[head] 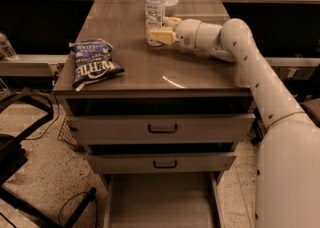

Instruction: Place blue plastic bottle upright

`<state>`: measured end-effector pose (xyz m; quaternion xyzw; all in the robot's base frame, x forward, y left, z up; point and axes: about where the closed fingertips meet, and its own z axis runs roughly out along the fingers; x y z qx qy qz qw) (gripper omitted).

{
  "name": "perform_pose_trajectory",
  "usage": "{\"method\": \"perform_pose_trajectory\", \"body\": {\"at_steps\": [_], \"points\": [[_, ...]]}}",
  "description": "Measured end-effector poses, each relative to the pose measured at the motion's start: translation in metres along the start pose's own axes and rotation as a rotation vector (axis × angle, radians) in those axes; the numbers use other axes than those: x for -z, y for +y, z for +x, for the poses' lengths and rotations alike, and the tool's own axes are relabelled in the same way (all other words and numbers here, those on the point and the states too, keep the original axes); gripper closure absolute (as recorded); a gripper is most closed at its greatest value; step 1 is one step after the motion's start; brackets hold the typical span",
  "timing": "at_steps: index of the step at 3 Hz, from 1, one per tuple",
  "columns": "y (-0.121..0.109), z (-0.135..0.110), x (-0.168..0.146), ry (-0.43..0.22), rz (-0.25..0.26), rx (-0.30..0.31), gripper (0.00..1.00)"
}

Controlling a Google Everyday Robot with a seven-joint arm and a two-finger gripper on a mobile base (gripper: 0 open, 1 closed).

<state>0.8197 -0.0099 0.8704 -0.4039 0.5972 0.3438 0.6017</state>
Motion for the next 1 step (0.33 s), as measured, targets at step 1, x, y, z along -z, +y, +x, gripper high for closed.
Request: {"method": "perform_pose_trajectory", "body": {"at_steps": [1], "points": [[0.0001, 0.0, -0.0001, 0.0, 0.0, 0.0, 0.07]]}}
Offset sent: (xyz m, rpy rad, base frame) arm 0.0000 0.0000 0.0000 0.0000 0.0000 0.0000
